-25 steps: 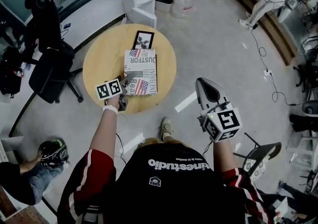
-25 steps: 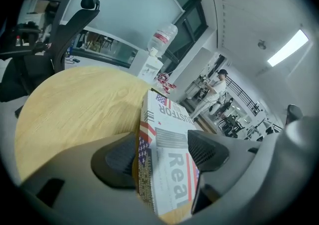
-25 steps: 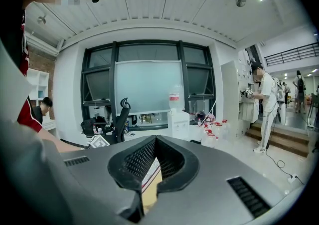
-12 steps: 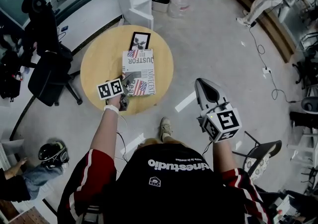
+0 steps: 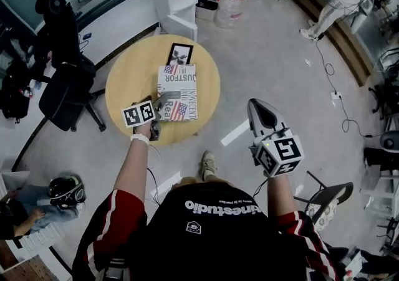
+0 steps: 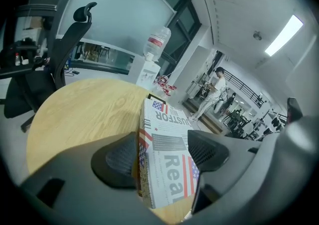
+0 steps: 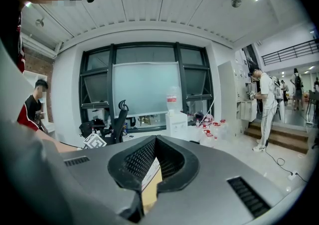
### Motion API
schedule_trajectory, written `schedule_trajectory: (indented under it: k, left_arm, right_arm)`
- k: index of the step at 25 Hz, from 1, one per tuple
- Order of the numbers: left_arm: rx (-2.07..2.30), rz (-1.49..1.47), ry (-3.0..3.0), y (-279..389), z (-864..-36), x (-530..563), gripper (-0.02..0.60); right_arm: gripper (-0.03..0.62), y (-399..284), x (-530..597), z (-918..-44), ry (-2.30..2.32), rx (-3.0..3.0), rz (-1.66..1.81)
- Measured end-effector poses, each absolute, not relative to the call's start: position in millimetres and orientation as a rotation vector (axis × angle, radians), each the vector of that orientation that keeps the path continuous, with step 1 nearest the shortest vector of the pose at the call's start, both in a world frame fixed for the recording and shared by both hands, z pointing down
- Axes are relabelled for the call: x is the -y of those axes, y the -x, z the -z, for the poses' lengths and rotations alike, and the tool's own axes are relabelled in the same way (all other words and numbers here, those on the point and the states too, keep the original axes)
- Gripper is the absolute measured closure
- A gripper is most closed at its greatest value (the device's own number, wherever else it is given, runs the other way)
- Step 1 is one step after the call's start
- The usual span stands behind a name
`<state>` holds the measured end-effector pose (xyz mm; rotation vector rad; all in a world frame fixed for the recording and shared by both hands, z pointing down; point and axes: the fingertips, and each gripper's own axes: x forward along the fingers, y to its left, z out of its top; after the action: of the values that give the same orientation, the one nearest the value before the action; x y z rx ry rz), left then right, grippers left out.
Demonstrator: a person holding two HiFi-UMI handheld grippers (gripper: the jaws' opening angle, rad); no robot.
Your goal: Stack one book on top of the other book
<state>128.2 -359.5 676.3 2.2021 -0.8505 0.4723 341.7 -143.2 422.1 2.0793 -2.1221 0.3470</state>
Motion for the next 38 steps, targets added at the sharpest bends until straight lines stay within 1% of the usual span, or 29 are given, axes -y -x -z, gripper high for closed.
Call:
schedule_trajectory:
  k: [8,11,15,21,24,26,31,35,38]
  left_arm:
    - [0.892,-0.402,-2.216,-105.6,-651.1,329.6,0.247]
    - [0.865,-0.382,-2.222,-100.1,-642.3,313.6,0.275]
    - [0.854,-0.344,-2.255,-90.6,-624.2,292.5,0.28]
    - [0.834,-0.26,-2.353,-79.4,-573.1,267.1,0.35]
    - [0.811,-0.181,-2.416,-69.0,-535.3,261.6,0.366]
    - [0.802,-0.14,-2.458,-60.5,-510.5,252.8,0.387]
    - [0.814,-0.087,-2.559,-39.2,-460.4,233.1,0.427]
    - [0.824,-0.03,-2.622,-26.3,-433.6,220.3,0.475]
    - [0.828,-0.006,-2.677,-22.2,-416.0,207.7,0.483]
  right_arm:
    - [0.568,-324.9,141.5,-413.5,-2.031,2.153,-0.343]
    - [0.568,-316.7,140.7,-407.1,-1.997,2.143,-0.323]
    - [0.568,-310.0,135.1,-392.1,-1.975,2.143,-0.304]
    - [0.568,-295.9,125.3,-364.1,-1.99,2.191,-0.255]
    - [0.568,-284.9,129.5,-349.1,-1.999,2.228,-0.218]
    - [0.568,-276.7,126.6,-343.0,-2.009,2.238,-0.208]
    - [0.568,-255.4,113.5,-340.4,-2.022,2.246,-0.219]
    - [0.568,-237.7,100.8,-344.4,-2.041,2.246,-0.223]
    - [0.568,-228.0,93.2,-346.6,-2.043,2.251,-0.211]
